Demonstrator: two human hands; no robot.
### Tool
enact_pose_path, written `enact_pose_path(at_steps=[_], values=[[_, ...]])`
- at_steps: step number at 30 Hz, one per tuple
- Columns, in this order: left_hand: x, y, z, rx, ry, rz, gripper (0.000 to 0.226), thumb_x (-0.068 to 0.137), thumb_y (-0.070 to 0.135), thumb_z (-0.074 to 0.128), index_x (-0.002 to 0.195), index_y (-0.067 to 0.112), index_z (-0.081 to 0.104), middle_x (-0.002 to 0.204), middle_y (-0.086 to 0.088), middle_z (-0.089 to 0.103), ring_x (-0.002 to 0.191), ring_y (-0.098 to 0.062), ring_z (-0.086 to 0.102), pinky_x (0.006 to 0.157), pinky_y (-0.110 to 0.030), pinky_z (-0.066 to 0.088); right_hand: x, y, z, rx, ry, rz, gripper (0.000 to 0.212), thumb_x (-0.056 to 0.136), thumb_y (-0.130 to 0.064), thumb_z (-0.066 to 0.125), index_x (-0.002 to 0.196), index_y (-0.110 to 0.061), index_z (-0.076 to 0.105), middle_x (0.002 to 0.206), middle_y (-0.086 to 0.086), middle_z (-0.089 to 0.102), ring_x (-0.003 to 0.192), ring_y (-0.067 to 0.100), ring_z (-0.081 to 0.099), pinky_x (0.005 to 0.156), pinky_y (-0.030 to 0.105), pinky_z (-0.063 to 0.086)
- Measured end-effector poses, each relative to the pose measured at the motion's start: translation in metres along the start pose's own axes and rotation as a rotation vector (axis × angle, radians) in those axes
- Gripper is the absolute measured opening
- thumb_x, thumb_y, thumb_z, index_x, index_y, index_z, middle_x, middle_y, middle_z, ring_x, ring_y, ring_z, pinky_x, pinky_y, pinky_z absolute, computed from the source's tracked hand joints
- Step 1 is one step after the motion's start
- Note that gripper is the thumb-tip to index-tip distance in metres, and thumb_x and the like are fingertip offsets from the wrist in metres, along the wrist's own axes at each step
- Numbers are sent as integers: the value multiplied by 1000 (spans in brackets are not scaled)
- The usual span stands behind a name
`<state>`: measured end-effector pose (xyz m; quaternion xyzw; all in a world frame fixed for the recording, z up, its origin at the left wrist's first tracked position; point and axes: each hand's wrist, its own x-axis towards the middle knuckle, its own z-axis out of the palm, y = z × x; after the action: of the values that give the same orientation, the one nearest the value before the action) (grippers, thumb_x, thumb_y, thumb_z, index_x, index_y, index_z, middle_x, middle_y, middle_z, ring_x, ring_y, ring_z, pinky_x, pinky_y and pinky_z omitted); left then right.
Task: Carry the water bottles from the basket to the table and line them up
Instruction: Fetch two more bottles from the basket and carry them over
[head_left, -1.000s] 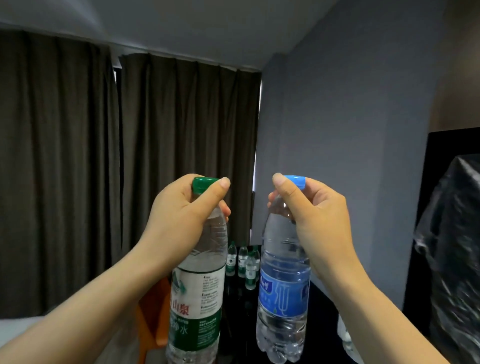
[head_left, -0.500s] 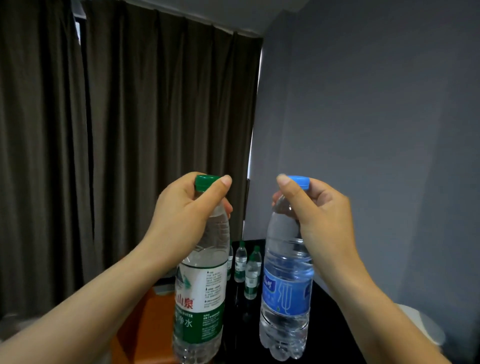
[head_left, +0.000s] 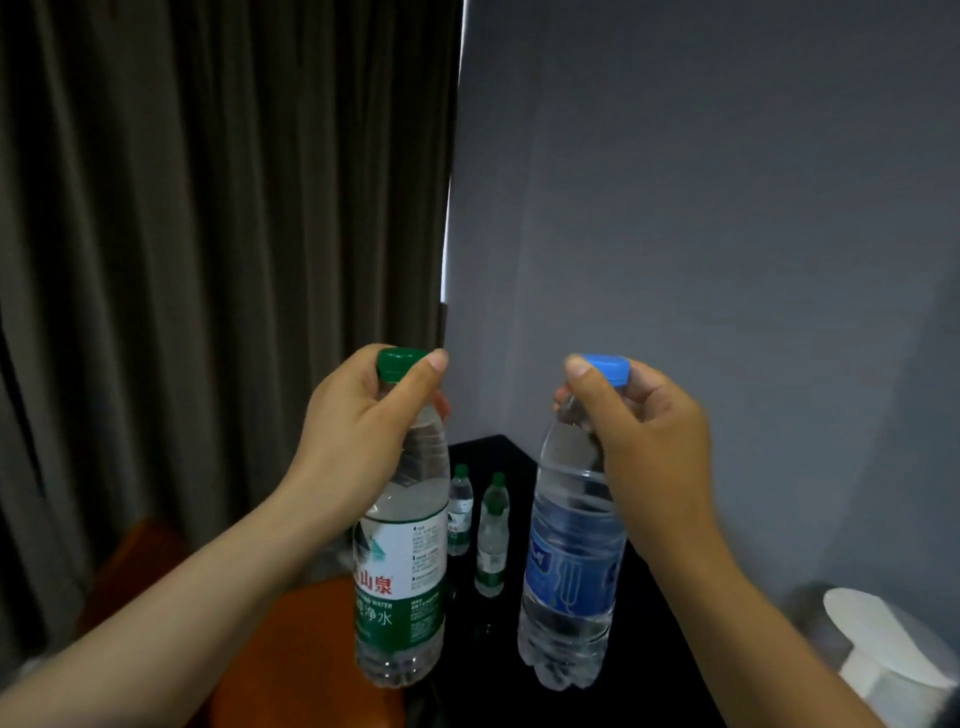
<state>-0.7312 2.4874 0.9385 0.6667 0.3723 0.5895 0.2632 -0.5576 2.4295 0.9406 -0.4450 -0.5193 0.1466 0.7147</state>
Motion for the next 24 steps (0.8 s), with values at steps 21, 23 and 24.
enact_pose_path(at_steps=[21, 23, 24], values=[[138, -265, 122, 135, -314, -146, 18, 90, 29, 60, 88, 11, 61, 70, -2, 71, 67, -3, 63, 58, -8, 42, 109, 263, 54, -105, 151, 152, 29, 73, -36, 67, 89, -12, 71, 77, -9, 71, 73, 0, 65, 67, 9, 47], [144, -289, 131, 137, -364, -180, 16, 90, 28, 61, 86, 13, 59, 70, -3, 69, 68, -4, 62, 58, -9, 42, 110, 281, 55, -135, 155, 184, 23, 74, -33, 67, 88, -15, 70, 77, -6, 71, 73, 0, 65, 68, 10, 47], [146, -302, 136, 125, -389, -200, 14, 90, 28, 61, 86, 15, 58, 70, -2, 68, 69, -2, 63, 58, -8, 42, 110, 289, 56, -146, 154, 203, 20, 75, -32, 68, 87, -17, 70, 77, -6, 70, 73, 0, 64, 67, 10, 47]])
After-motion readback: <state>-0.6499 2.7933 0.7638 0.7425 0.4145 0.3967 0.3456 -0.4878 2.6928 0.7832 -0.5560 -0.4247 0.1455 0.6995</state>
